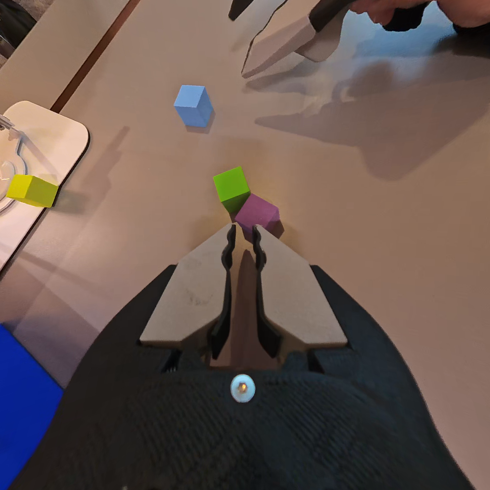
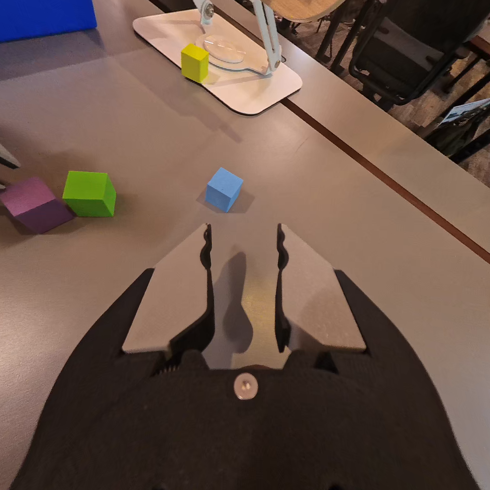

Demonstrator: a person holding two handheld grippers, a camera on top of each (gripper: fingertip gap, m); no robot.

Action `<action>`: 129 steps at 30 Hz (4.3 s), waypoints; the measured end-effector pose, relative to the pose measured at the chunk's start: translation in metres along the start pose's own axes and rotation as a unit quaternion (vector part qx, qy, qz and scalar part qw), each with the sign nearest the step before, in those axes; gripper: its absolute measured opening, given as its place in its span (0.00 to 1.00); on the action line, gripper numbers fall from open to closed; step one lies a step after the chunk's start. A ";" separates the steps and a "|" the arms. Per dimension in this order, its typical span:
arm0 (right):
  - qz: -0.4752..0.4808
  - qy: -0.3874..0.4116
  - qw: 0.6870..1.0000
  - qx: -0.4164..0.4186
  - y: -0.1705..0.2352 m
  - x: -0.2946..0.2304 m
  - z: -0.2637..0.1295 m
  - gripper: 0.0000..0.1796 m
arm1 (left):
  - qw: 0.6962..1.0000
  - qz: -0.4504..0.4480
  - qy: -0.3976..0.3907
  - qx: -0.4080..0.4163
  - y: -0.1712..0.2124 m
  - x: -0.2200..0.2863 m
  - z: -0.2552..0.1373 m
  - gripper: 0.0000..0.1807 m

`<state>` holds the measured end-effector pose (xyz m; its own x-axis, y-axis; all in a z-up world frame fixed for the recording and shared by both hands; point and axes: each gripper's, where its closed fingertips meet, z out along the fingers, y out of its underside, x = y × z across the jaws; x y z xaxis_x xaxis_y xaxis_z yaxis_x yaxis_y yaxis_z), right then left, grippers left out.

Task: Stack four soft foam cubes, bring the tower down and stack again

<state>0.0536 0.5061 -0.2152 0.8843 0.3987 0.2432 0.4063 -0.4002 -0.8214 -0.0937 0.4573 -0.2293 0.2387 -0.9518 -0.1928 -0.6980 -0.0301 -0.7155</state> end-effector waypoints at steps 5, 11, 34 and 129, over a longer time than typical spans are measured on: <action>0.003 0.011 1.000 -0.003 0.002 0.004 0.001 0.26 | 1.000 -0.004 -0.003 0.001 0.000 -0.002 0.000 0.07; 0.016 0.013 1.000 -0.023 0.010 0.008 0.006 0.26 | 0.998 -0.054 -0.030 -0.007 0.008 -0.019 0.001 0.10; 0.089 -0.070 0.989 -0.090 0.041 0.002 0.016 0.36 | 0.991 -0.124 0.056 -0.006 0.008 0.015 0.023 0.40; 0.065 -0.102 0.989 -0.086 0.037 -0.018 0.014 0.36 | 0.920 -0.232 -0.310 0.059 0.012 -0.147 -0.167 0.34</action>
<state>0.0494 0.4960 -0.2570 0.8735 0.4865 0.0178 0.3415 -0.5864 -0.7345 -0.2500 0.5460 -0.0971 0.8571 -0.4869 -0.1681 -0.3550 -0.3219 -0.8777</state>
